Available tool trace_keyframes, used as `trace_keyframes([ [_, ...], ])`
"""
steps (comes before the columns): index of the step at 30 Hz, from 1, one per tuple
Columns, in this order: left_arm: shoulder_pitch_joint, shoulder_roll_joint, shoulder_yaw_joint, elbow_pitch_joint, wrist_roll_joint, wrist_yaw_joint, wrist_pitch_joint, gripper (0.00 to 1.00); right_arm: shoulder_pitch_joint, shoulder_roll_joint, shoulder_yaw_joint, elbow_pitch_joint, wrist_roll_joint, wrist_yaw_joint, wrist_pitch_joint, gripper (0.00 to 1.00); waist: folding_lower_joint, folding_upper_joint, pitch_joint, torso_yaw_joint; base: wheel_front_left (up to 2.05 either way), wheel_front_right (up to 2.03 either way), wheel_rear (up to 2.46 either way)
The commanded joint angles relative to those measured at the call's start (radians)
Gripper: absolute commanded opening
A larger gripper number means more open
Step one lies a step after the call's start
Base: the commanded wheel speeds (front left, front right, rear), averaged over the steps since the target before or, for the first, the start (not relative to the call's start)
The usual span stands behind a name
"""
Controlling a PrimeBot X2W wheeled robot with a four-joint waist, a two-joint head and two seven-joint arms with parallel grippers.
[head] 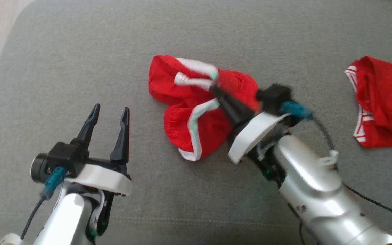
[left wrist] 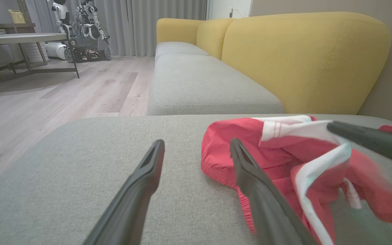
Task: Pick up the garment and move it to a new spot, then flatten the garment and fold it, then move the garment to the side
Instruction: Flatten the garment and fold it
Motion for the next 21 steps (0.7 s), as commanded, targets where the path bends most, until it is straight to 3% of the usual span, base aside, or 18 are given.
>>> trace_keyframes([
  [1,-0.035,0.018,0.046,-0.033,0.008,-0.001,-0.012,1.00,0.001,0.015,-0.030,-0.052,0.019,-0.001,-0.028,0.00,-0.0001,0.0000,-0.004,-0.014,0.00,0.00,0.00],
  [8,-0.025,0.024,0.051,-0.040,0.010,0.000,-0.012,1.00,0.124,0.015,-0.267,-0.110,0.072,-0.001,-0.050,0.00,-0.0001,0.0000,-0.004,-0.043,0.00,0.00,0.00],
  [16,-0.022,0.024,0.050,-0.037,0.008,-0.003,-0.012,1.00,0.274,0.015,-0.474,-0.056,0.119,-0.001,-0.022,0.00,-0.0001,0.0000,0.000,-0.051,0.00,0.00,0.00],
  [17,-0.022,0.024,0.050,-0.036,0.008,-0.004,-0.012,1.00,0.284,0.015,-0.487,-0.047,0.119,-0.001,-0.024,0.17,-0.0001,0.0000,-0.001,-0.050,0.00,0.00,0.00],
  [18,-0.022,0.024,0.050,-0.035,0.007,-0.005,-0.012,1.00,0.292,0.015,-0.498,-0.041,0.122,-0.001,-0.028,0.48,-0.0001,0.0000,-0.002,-0.050,0.00,0.00,0.00],
  [19,-0.022,0.024,0.050,-0.035,0.007,-0.005,-0.012,1.00,0.292,0.015,-0.498,-0.041,0.122,-0.001,-0.028,0.48,-0.0001,0.0000,-0.002,-0.050,0.00,0.00,0.00],
  [20,-0.021,0.024,0.050,-0.034,0.007,-0.005,-0.012,1.00,0.299,0.015,-0.507,-0.039,0.118,-0.001,-0.035,1.00,-0.0001,0.0000,-0.004,-0.050,0.00,0.00,0.00],
  [21,-0.019,0.024,0.051,-0.034,0.007,-0.004,-0.012,1.00,0.304,0.015,-0.511,-0.041,0.116,-0.001,-0.042,1.00,-0.0001,0.0000,-0.006,-0.050,0.00,0.00,0.00],
])
